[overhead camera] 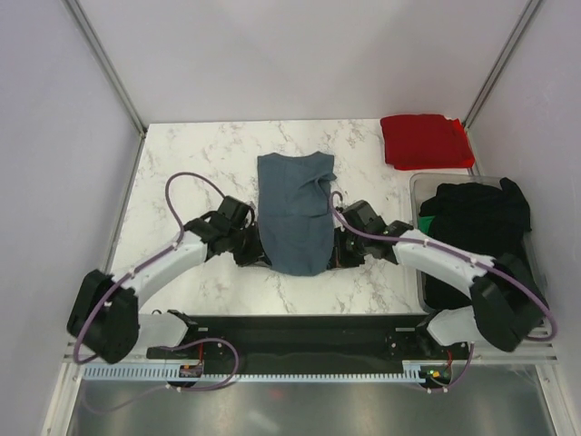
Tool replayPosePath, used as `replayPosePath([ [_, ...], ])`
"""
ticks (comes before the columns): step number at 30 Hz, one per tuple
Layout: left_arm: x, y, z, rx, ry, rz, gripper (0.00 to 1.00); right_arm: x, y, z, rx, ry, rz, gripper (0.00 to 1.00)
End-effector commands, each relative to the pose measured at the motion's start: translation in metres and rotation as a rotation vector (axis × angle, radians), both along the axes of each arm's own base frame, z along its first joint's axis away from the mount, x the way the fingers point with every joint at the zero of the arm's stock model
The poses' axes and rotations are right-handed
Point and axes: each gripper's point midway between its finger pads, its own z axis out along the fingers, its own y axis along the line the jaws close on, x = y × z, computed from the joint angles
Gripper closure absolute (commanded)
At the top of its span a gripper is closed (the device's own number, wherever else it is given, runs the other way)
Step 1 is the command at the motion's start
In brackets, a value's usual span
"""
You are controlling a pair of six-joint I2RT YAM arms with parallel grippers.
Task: Fold and stack the t-shirts
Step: Fold the tshirt
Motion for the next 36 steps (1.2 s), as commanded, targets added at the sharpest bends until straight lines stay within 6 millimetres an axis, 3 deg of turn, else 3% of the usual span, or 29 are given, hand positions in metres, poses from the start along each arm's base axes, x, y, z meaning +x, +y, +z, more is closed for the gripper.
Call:
replayPosePath([
  [1, -0.031, 0.0, 0.028, -0.037, 0.0, 0.078, 0.98, -0.025, -0.01, 0.03, -0.009, -0.017, -0.052, 1.0],
  [6, -0.06, 0.014, 0.059, -0.062, -0.007, 0.095, 0.98, -0.047, -0.016, 0.075, 0.059, -0.069, -0.086, 1.0],
  [10, -0.057, 0.022, 0.095, -0.064, -0.095, 0.093, 0.98, -0.05, -0.026, 0.095, 0.049, -0.097, -0.115, 1.0],
  [18, -0.031, 0.021, 0.116, 0.003, -0.157, 0.082, 0.98, -0.014, -0.032, 0.127, -0.063, -0.226, -0.147, 1.0],
  [23, -0.003, 0.013, 0.131, 0.026, -0.186, 0.073, 0.98, 0.012, -0.027, 0.15, -0.105, -0.301, -0.144, 1.0],
  [28, 0.025, 0.014, 0.148, 0.018, -0.209, 0.083, 0.98, 0.044, -0.033, 0.153, -0.169, -0.317, -0.153, 1.0],
  [32, 0.045, 0.016, 0.147, 0.021, -0.191, 0.082, 0.98, 0.072, -0.039, 0.166, -0.169, -0.338, -0.161, 1.0],
  [36, 0.063, 0.016, 0.144, 0.015, -0.163, 0.081, 0.98, 0.098, -0.041, 0.159, -0.199, -0.323, -0.153, 1.0],
])
